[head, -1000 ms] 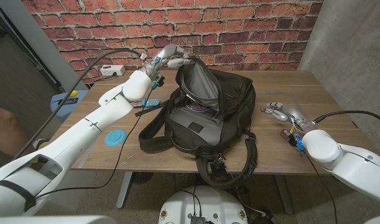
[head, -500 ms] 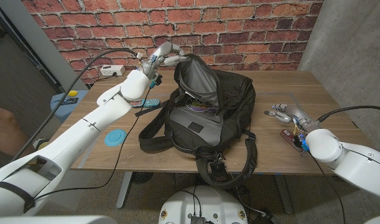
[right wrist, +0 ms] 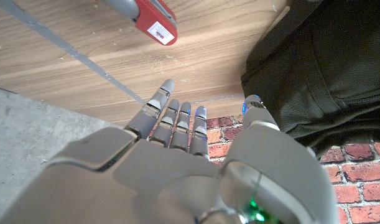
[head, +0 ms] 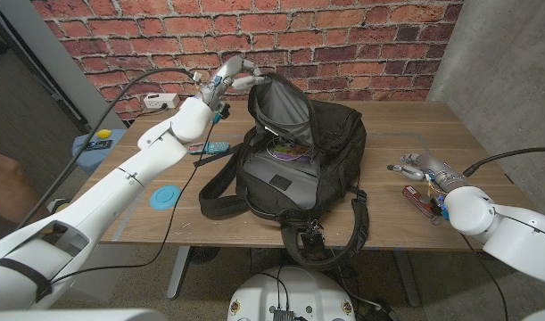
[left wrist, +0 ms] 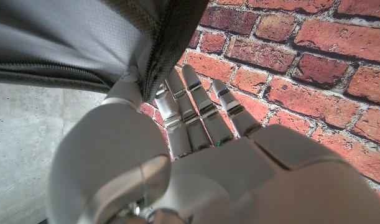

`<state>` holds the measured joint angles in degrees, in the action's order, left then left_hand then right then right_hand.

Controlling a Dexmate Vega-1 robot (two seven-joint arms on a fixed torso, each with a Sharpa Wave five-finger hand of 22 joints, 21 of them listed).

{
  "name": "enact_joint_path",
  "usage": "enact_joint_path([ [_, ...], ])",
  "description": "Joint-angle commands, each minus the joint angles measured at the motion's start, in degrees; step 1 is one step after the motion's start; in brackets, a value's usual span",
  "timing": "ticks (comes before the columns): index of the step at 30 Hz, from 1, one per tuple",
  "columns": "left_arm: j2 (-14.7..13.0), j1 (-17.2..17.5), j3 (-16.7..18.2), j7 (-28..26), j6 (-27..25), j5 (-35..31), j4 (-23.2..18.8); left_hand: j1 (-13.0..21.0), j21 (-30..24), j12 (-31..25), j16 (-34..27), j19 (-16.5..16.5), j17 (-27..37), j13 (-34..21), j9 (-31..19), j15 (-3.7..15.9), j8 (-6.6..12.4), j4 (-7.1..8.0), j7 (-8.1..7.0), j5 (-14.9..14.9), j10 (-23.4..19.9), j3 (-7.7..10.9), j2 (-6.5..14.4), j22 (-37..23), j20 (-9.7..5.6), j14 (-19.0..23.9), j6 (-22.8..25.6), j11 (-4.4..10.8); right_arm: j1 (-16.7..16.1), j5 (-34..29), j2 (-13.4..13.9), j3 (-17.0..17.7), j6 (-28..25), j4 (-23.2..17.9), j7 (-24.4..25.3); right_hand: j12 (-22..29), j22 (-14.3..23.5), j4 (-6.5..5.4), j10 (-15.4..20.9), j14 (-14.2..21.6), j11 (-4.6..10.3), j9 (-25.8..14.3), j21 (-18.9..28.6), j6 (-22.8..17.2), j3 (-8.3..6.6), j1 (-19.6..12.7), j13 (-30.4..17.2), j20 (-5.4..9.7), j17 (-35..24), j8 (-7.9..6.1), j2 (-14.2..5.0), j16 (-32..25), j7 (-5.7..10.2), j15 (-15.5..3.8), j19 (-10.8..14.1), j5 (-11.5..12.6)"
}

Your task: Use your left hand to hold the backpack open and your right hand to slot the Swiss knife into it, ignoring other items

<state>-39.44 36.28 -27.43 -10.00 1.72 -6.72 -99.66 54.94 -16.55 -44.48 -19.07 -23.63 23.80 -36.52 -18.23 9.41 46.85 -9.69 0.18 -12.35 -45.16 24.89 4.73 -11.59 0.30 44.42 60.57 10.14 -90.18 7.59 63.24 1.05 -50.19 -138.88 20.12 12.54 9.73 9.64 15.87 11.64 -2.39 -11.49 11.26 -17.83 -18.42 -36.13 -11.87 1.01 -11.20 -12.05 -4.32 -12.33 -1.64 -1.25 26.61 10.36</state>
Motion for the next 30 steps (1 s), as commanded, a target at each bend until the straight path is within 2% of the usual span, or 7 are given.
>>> enact_joint_path([
  [1,0.7,-0.8,-0.3,-0.4,-0.2,0.6,1.2,0.3,-0.2,0.1,0.1,0.3,0.2,-0.2,-0.2,-0.07,0.37,0.3,0.15,-0.5,-0.5,0.78,0.4,-0.3,0.03,0.7,0.1,0.13,0.5,-1.1,2.4,-1.1,-6.8,-1.5,-0.4,0.2,0.1,0.01,0.4,0.5,-0.02,-0.1,0.5,-0.7,0.46,-0.7,-0.2,-0.11,0.0,-0.33,0.19,-0.4,0.0,-0.05,0.9,0.1],
  [18,1.5,-2.4,-1.4,0.0,0.2,0.9,3.0,0.3,-0.3,0.0,0.2,0.4,0.3,-0.6,-0.3,-0.15,0.52,0.33,0.15,-0.6,-0.4,0.88,0.4,-0.3,0.12,0.6,-0.2,0.1,1.9,0.2,5.4,-3.2,-13.2,-1.3,-0.4,0.2,0.1,-0.19,0.9,1.1,-0.55,-0.1,0.6,-0.7,1.03,-0.6,-0.3,-0.59,0.0,-0.24,1.09,-0.4,-0.31,0.01,1.5,-0.1],
  [30,2.0,-3.0,-2.0,0.1,0.6,0.9,4.0,0.3,-0.3,0.1,0.3,0.5,0.5,-0.6,-0.3,-0.14,0.61,0.29,0.13,-0.7,-0.5,0.91,0.4,-0.3,0.14,0.6,-0.2,0.21,1.5,2.5,6.2,-2.9,-15.2,-0.7,-0.4,0.3,0.1,-0.31,1.1,1.3,-0.53,-0.1,0.5,-0.8,1.23,-0.7,-0.4,-0.79,0.0,-0.22,1.33,-0.4,-0.2,0.05,1.6,-0.1],
])
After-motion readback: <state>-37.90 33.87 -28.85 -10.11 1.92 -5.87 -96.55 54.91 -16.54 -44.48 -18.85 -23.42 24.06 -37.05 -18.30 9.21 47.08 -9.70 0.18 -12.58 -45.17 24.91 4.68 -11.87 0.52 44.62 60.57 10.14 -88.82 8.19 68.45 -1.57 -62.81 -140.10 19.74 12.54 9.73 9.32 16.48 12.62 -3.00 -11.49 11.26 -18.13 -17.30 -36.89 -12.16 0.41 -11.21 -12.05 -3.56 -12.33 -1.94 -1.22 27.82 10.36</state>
